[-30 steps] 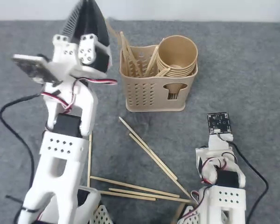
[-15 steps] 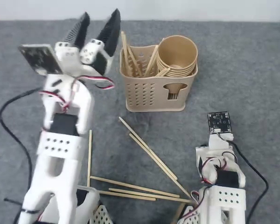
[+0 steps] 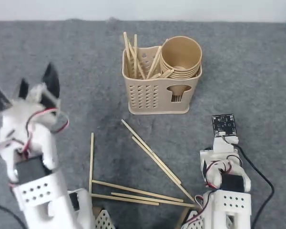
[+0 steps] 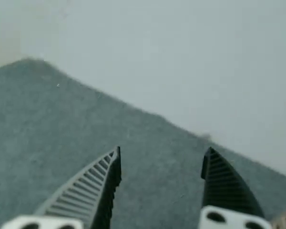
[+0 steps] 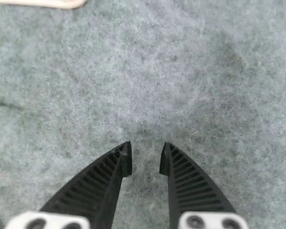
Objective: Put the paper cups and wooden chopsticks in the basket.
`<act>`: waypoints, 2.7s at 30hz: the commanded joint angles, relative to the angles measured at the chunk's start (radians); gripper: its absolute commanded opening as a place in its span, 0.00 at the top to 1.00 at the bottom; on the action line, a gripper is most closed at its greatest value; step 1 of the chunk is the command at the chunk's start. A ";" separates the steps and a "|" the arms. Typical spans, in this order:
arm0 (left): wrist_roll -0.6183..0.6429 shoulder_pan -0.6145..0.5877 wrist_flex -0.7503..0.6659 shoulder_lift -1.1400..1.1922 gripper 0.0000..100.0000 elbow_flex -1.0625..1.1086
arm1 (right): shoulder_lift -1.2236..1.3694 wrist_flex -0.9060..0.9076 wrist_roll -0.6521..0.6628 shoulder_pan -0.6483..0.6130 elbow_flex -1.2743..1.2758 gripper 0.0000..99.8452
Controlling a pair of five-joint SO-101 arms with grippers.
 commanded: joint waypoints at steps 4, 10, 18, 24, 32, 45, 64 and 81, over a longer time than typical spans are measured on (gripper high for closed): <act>-0.005 -0.071 -0.132 -0.157 0.74 0.556 | -0.018 0.027 0.017 0.004 -0.009 0.89; -0.005 -0.048 -0.218 -0.199 0.74 0.690 | -0.018 0.077 0.020 -0.047 -0.021 0.88; -0.003 -0.051 -0.078 -0.198 0.74 0.634 | -0.007 0.186 0.018 -0.255 -0.222 0.88; -0.002 -0.051 -0.069 -0.196 0.74 0.630 | 0.051 0.262 -0.037 -0.476 -0.445 0.89; 0.000 -0.052 -0.034 -0.195 0.74 0.611 | 0.532 0.002 -0.146 -0.661 -0.508 0.88; 0.034 -0.186 -0.298 0.443 0.74 0.367 | 1.061 -0.314 -0.150 -0.734 -0.609 0.88; 0.092 -0.199 -0.308 0.703 0.74 0.199 | 1.032 -0.263 -0.152 -0.760 -0.611 0.88; 0.092 -0.196 -0.310 0.703 0.74 0.199 | 1.168 -0.300 -0.144 -0.733 -0.612 0.88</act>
